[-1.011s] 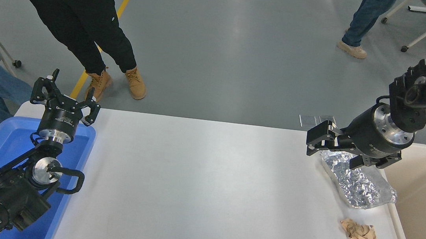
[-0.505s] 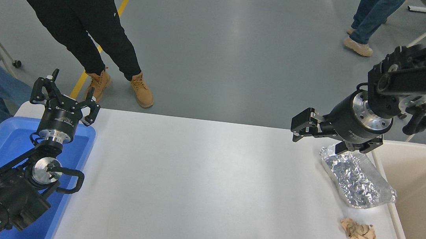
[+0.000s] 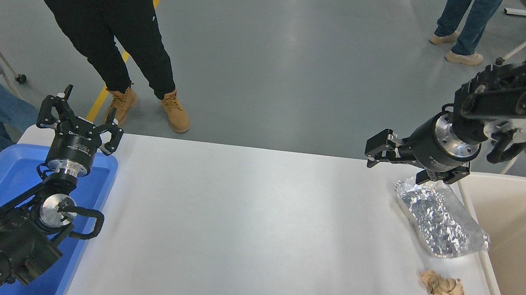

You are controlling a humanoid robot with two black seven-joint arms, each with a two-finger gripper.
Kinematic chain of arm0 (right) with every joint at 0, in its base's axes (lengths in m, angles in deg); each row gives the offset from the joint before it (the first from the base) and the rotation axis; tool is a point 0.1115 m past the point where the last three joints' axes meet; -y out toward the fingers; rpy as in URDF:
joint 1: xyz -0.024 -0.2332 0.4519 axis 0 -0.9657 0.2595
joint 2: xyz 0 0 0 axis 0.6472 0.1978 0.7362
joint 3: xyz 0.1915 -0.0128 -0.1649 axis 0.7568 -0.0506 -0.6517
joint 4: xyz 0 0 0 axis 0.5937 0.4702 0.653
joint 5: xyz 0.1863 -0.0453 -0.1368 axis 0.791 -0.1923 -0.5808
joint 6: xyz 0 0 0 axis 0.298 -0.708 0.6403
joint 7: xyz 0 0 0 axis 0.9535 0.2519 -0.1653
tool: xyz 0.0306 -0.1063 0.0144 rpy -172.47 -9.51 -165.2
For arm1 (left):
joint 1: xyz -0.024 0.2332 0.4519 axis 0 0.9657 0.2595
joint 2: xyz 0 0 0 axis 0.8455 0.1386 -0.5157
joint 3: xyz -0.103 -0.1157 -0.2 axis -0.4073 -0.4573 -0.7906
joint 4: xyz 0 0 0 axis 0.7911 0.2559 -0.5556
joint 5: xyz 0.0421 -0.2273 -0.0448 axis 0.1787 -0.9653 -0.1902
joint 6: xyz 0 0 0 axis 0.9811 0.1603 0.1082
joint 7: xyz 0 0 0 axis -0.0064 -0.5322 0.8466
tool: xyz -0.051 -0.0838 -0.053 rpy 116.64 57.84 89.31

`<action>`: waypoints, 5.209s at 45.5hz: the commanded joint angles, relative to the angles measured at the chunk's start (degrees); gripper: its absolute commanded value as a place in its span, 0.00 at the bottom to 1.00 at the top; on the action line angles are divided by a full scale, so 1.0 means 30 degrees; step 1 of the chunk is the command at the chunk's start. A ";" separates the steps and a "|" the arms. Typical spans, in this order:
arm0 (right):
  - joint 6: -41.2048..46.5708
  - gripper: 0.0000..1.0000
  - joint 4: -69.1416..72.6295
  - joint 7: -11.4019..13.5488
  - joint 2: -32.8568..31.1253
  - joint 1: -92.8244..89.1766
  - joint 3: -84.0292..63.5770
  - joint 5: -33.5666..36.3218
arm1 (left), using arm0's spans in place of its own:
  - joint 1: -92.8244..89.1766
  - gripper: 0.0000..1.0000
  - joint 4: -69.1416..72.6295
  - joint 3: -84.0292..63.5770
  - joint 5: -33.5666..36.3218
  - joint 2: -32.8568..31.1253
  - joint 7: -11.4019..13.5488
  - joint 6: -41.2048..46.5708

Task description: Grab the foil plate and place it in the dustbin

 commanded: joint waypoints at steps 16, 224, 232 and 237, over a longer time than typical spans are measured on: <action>-0.7394 1.00 -0.3122 0.1014 -0.1875 -0.5879 -0.0996 0.6220 | 0.0000 0.99 -0.0003 0.0001 -0.0001 0.0000 0.0000 0.0005; -0.3704 0.00 -0.3911 0.2100 -0.8936 0.1740 0.3223 0.2499 | 0.0000 0.99 -0.0003 0.0001 -0.0001 0.0000 0.0000 -0.0025; -0.3880 0.00 -0.6340 0.2129 -0.9112 -0.1129 0.2903 0.2850 | 0.0000 0.99 -0.0003 0.0001 -0.0001 0.0000 0.0000 -0.0025; -0.3939 0.00 -0.8244 0.2129 -0.9550 -0.3325 0.2315 0.3318 | 0.0000 0.99 -0.0003 0.0001 -0.0001 0.0000 0.0000 -0.0025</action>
